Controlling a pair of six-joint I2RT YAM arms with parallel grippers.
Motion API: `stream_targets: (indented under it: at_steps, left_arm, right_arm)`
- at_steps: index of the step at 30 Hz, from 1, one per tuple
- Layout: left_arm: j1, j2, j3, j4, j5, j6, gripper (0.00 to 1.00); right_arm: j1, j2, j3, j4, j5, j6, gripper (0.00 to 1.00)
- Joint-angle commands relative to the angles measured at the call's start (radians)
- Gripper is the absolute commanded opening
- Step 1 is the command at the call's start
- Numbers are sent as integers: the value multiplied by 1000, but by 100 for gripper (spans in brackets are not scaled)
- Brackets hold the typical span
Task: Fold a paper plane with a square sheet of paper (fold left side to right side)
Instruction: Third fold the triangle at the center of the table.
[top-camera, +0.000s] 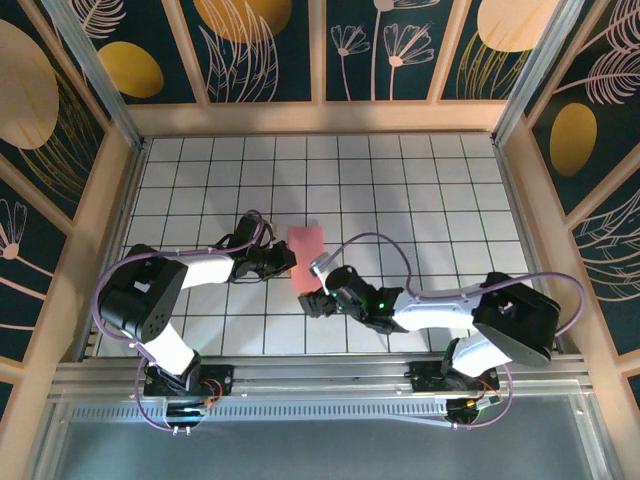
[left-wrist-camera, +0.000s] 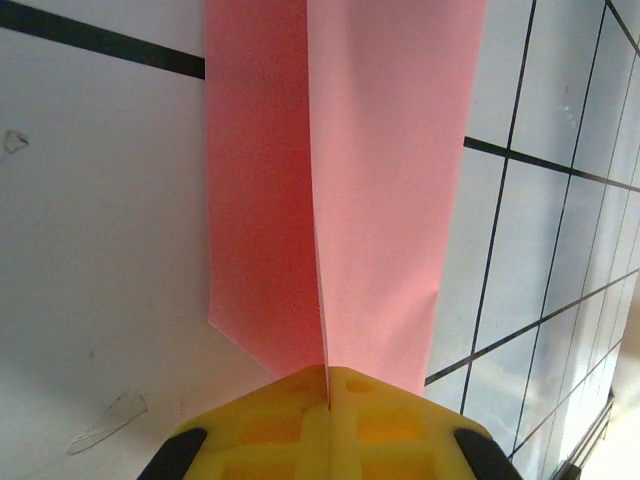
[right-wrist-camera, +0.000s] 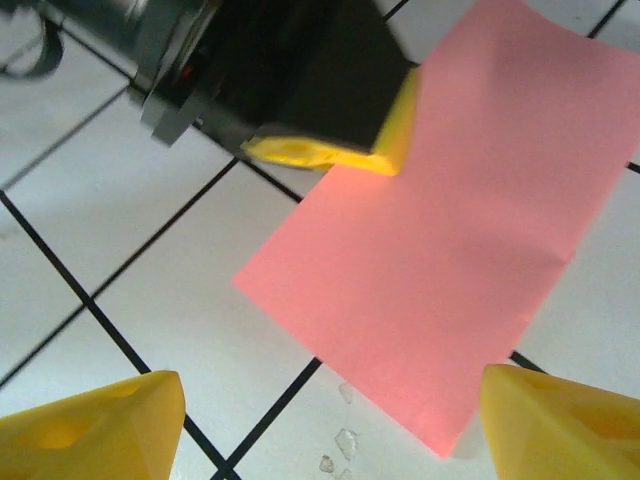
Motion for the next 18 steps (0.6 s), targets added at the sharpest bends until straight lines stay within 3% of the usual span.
stream_targets:
  at_steps: [1, 10, 18]
  left_arm:
    - [-8, -27, 2, -12, -4, -13, 1]
    - [-9, -25, 11, -22, -7, -10, 1]
    - [-11, -21, 16, -25, -6, -9, 2]
  right_arm:
    - [61, 64, -8, 102, 167, -173, 80]
    - [77, 210, 24, 269, 223, -399, 84]
    - [52, 292, 87, 291, 249, -433, 84]
